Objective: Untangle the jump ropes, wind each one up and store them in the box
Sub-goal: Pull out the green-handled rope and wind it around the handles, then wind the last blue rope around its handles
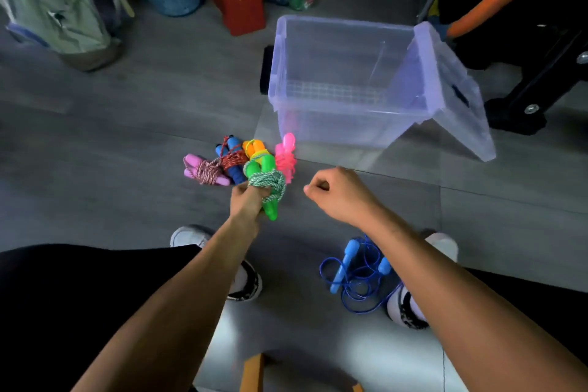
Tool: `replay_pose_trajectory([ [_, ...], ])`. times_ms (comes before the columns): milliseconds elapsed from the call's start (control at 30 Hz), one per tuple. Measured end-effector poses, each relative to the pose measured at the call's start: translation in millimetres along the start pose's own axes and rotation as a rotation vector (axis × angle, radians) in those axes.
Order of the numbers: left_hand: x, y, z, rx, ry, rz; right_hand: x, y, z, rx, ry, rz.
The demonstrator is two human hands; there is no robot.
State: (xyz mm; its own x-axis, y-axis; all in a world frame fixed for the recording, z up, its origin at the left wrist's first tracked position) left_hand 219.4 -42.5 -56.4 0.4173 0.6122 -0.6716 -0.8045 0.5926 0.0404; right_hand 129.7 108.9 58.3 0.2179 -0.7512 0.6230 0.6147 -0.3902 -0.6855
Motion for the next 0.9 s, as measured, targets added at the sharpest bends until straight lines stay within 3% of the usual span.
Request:
replay_pose_trajectory([
  [133,21,-62,-50,-0.281,-0.110,0.138,7,45,-30,0.069,0.023,0.017],
  [333,38,-102,-97,-0.438,-0.155,0.310,6,103,-62,0.179,0.055,0.007],
  [600,63,-85,-99,-0.065,-0.362,0.044,-11,110,-62,0.178,0.082,-0.046],
  [733,49,-43,-65,0.089,-0.294,-0.013,-43,69,-24,0.126,0.121,-0.029],
  [900,56,29,-25,0.312,-0.179,-0.346,-110,5,36,-0.046,0.316,-0.079],
])
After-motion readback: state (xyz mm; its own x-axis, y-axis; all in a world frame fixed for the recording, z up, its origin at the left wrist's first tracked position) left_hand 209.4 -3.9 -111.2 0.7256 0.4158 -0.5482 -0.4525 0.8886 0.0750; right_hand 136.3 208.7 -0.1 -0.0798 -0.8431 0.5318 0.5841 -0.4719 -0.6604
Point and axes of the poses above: each hand's wrist, its own z-axis away from the middle knuckle, its own y-axis out of the palm, x = y × z, the point moved 6 cm from there along -z, towards the middle knuckle
